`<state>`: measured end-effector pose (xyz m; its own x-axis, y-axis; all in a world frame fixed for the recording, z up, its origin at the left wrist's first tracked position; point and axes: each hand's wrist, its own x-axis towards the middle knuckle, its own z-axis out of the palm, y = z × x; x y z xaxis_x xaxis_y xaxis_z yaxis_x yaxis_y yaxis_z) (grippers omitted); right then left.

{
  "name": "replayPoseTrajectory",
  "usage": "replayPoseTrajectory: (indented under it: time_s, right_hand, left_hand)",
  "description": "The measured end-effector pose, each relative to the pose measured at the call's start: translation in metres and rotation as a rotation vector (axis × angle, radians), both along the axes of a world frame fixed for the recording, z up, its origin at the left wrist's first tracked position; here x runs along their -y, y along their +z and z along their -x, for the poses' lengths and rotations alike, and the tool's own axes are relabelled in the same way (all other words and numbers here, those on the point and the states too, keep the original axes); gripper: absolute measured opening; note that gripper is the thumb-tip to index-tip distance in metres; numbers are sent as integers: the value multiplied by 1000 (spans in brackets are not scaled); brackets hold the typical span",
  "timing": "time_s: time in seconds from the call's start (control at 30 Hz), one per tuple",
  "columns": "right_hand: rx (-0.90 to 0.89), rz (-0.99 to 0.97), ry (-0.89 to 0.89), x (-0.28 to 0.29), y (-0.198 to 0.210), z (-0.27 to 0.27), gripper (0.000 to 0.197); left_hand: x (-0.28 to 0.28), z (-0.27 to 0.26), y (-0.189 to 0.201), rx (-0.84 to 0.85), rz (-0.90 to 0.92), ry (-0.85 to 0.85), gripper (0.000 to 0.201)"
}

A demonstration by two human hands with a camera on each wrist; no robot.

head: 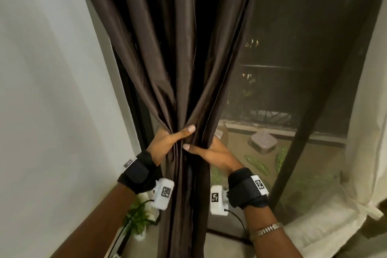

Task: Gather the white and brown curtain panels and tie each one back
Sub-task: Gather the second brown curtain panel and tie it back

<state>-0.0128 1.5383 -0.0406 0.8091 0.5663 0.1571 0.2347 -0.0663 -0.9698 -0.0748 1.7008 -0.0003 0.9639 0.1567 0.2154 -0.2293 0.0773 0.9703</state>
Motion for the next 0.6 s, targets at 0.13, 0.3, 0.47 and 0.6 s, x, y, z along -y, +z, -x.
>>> replayPoseTrajectory:
  time_s: [0.13, 0.3, 0.47, 0.6]
  right_hand:
    - [122, -201, -1, -2, 76, -7, 70]
    - [284, -294, -27, -12, 125, -14, 62]
    - [423, -191, -13, -27, 145, -11, 53]
    - [163, -266, -61, -30, 138, -7, 38]
  left_hand:
    - [9, -11, 76, 282, 29, 67, 48]
    - [5, -25, 125, 448, -249, 213, 99]
    - [18, -38, 138, 392, -939, 375, 98]
    - [32, -25, 144, 404, -1298, 459, 74]
